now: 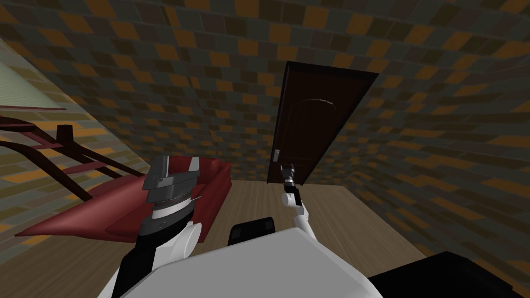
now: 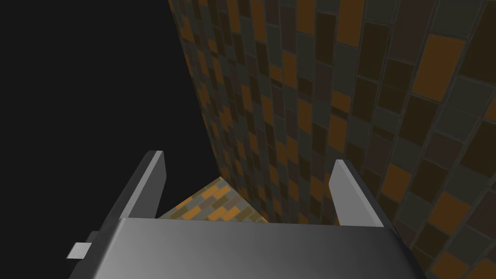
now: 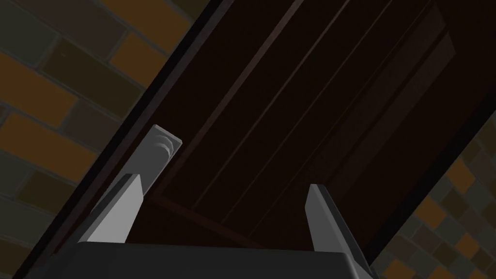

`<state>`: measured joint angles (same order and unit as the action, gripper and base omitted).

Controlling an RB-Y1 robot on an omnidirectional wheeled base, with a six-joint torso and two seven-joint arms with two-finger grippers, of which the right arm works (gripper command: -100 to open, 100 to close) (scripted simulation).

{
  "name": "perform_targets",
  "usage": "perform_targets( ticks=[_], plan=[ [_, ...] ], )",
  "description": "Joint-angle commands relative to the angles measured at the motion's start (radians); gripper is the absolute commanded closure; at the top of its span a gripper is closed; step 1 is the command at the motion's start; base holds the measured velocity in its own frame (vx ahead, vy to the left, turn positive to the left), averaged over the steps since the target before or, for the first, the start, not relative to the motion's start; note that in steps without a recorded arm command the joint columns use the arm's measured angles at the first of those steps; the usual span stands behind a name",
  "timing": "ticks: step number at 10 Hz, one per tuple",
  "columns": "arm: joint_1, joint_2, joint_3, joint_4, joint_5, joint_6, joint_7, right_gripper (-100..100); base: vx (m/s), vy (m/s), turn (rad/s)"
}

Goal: Pull the door open

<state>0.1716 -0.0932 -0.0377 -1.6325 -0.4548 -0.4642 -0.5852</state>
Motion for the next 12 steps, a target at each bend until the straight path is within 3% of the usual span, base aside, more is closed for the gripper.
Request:
perform_targets(
  ticks=[1,12],
  plan=[
    [-0.016,0.001,-0.005,0.033,-0.028,0.01,-0.032,-100,0.078,-0.07,0.099],
    [-0.117,0.01,-0.042,0.244,-0.213,0.074,-0.234,-100,0.088,-0.082,0.103]
  ],
)
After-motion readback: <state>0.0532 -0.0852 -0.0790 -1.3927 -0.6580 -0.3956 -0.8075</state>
